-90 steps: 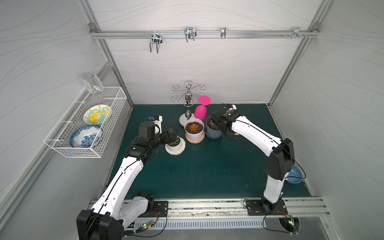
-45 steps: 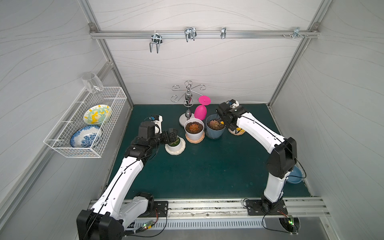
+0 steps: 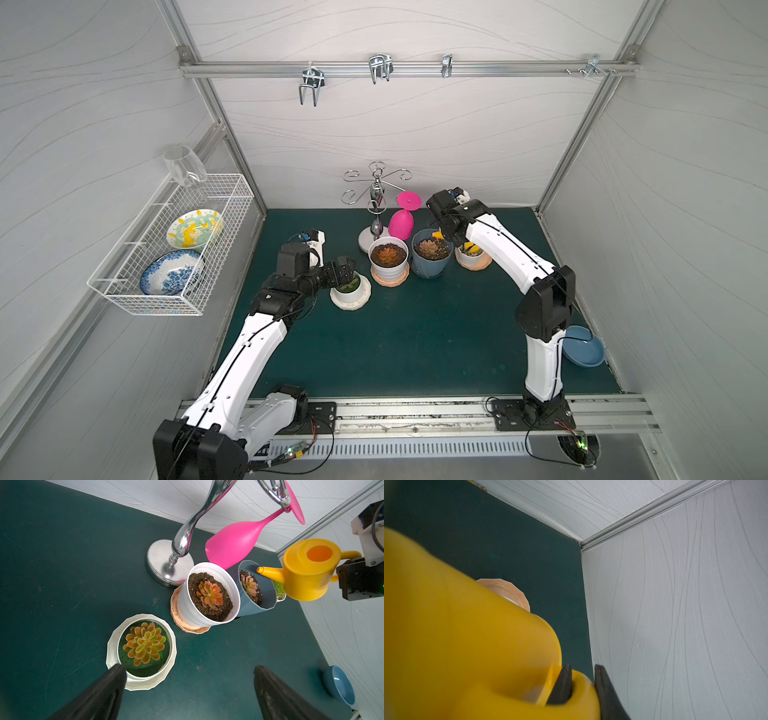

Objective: Water the succulent around the soil edge
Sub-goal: Water the soil of the potted plant with water.

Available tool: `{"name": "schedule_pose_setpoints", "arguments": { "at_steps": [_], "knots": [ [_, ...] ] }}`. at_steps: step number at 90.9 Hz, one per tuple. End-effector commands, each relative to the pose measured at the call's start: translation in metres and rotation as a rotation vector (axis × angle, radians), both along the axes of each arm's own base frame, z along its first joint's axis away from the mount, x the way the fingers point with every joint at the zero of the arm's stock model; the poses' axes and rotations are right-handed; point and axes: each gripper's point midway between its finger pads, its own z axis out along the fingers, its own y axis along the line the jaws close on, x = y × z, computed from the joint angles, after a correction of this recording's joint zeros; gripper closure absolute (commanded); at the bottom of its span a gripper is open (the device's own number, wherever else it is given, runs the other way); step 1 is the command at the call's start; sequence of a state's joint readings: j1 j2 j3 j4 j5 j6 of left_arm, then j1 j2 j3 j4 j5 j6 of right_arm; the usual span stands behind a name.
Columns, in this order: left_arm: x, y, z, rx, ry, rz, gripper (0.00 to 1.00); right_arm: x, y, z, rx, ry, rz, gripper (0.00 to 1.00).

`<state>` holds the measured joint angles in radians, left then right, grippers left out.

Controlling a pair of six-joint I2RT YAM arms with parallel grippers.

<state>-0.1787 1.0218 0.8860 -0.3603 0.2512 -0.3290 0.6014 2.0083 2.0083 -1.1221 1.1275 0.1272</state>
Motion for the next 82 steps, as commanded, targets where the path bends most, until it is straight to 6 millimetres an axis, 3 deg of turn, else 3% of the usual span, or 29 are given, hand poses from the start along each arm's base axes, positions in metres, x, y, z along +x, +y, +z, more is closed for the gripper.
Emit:
{"name": "schedule_pose_setpoints", "arguments": {
  "at_steps": [1, 23, 82],
  "knots": [
    [0.006, -0.001, 0.019, -0.011, -0.063, -0.001, 0.00, 0.005, 0.011, 0.011, 0.011, -0.034, 0.025, 1.00],
    [0.006, 0.000, 0.019, -0.010, -0.063, 0.003, 0.00, 0.000, 0.023, 0.014, 0.034, -0.036, 0.055, 1.00],
    [0.006, 0.004, 0.020, -0.008, -0.060, 0.021, 0.00, -0.039, 0.015, 0.029, 0.265, -0.049, 0.068, 1.00]
  ]
}}
